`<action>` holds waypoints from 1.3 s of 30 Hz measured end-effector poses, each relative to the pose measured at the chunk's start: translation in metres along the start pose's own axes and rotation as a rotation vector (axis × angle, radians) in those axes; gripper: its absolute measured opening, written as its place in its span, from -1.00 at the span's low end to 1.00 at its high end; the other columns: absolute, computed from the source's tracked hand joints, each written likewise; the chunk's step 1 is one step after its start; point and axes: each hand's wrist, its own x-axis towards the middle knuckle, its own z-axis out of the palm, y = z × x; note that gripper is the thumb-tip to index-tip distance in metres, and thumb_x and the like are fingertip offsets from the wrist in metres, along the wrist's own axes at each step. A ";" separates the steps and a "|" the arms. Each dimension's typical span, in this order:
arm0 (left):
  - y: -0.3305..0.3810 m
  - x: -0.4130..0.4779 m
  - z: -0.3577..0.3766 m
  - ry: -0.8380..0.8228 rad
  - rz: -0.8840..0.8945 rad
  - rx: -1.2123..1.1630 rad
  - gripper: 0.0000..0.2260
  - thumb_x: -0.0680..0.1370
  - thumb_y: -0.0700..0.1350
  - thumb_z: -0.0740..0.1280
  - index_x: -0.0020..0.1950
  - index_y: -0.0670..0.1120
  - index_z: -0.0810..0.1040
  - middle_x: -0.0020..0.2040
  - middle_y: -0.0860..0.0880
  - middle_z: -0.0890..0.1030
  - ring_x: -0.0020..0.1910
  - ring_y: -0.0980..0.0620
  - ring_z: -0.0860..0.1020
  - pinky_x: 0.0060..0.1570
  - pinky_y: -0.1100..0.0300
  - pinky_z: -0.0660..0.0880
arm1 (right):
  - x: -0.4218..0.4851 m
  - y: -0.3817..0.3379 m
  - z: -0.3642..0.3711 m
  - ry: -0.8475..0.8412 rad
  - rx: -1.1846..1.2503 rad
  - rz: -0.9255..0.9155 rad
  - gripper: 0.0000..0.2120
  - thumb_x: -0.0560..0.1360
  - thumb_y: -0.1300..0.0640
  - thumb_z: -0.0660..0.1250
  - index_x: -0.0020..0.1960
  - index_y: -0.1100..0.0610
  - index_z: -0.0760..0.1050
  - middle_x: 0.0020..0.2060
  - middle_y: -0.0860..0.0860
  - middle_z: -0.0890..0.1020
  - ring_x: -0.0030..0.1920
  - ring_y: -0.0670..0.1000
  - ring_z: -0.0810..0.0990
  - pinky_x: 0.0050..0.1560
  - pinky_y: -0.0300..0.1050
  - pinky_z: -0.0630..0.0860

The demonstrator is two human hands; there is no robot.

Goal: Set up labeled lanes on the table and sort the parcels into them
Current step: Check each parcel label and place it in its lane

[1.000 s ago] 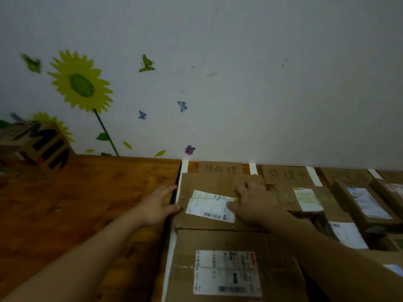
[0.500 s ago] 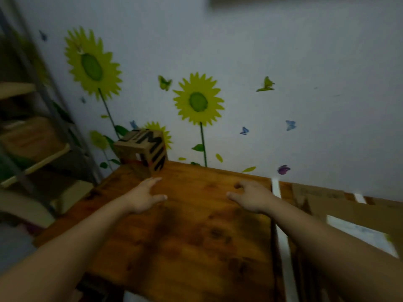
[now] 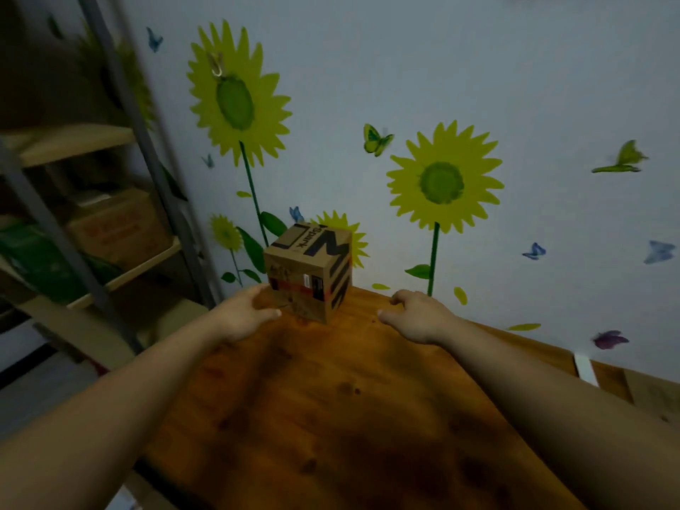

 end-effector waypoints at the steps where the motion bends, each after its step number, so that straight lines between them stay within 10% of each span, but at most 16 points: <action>1: 0.001 0.014 -0.003 0.010 -0.007 0.006 -0.44 0.57 -0.06 0.31 0.52 -0.02 0.17 0.49 -0.10 0.25 0.42 -0.10 0.30 0.35 0.05 0.27 | 0.017 -0.005 -0.001 0.000 0.024 -0.002 -0.40 0.54 -0.24 0.19 0.44 0.11 0.30 0.39 0.13 0.38 0.33 0.14 0.41 0.26 -0.04 0.37; 25: -0.031 0.309 -0.038 -0.257 0.011 -0.139 -0.52 0.55 0.06 0.30 0.41 -0.11 0.38 0.30 -0.14 0.50 0.21 -0.13 0.49 0.23 0.02 0.42 | 0.223 -0.110 0.057 0.031 0.506 0.305 -0.55 0.63 0.01 0.14 0.47 0.15 0.22 0.36 0.15 0.43 0.28 0.14 0.45 0.24 -0.06 0.40; 31: -0.009 0.287 -0.005 -0.461 0.106 -0.098 -0.52 0.49 -0.01 0.40 0.37 -0.08 0.40 0.30 -0.10 0.50 0.24 -0.09 0.47 0.09 0.14 0.40 | 0.195 -0.070 0.059 0.179 0.727 0.521 -0.60 0.59 0.11 0.22 0.40 0.12 0.26 -0.05 -0.02 0.55 -0.17 -0.10 0.55 -0.41 -0.32 0.45; 39: 0.031 0.200 0.066 -0.597 0.223 -0.109 -0.40 0.46 -0.03 0.43 0.43 -0.08 0.29 0.35 -0.09 0.45 0.31 -0.07 0.43 0.17 0.13 0.39 | 0.096 -0.006 0.049 0.293 0.840 0.599 -0.45 0.53 0.08 0.35 0.44 0.06 0.21 0.02 -0.01 0.57 -0.05 0.00 0.62 -0.12 -0.09 0.61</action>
